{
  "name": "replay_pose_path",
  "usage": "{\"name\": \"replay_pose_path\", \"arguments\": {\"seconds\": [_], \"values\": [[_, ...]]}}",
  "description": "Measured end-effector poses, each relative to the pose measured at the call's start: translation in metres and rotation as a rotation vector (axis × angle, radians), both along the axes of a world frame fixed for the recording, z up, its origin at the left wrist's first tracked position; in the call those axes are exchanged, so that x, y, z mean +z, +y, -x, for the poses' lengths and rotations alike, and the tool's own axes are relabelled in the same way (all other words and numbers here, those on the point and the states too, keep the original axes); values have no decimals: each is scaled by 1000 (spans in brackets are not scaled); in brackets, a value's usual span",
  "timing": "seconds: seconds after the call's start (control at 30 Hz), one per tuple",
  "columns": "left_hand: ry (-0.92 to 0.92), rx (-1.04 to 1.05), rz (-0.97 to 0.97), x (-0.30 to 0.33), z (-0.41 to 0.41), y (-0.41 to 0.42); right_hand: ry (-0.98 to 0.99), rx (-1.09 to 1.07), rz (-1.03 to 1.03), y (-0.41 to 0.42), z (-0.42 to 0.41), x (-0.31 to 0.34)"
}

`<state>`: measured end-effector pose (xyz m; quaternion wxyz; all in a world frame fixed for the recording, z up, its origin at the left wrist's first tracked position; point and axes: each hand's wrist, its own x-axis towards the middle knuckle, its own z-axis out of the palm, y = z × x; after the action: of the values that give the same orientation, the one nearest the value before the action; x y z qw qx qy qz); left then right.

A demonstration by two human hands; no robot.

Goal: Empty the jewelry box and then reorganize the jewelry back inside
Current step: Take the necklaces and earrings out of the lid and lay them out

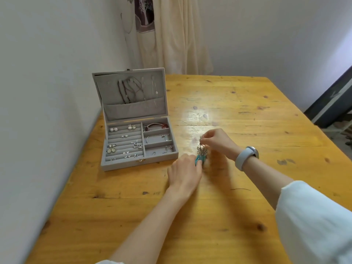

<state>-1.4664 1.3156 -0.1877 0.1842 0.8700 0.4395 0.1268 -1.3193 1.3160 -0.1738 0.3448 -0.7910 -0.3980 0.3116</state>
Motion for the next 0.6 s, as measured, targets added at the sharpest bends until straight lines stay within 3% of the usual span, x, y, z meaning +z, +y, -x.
{"name": "replay_pose_path", "arguments": {"seconds": [0.1, 0.23, 0.33, 0.47, 0.6], "values": [[5, -7, -105, -8, -1, 4, -139, 46, 37, 14, -12, -7], [-169, 8, -255, -16, 4, 5, -219, 60, 54, 20, -23, -12], [-274, -171, -414, -26, 1, 10, -235, 66, 26, 18, -28, -14], [-142, -344, -426, -37, -9, 11, -228, 16, -103, 2, -26, -20], [-81, -330, -386, -43, -9, 10, -481, 131, -259, -28, -18, -40]]}}
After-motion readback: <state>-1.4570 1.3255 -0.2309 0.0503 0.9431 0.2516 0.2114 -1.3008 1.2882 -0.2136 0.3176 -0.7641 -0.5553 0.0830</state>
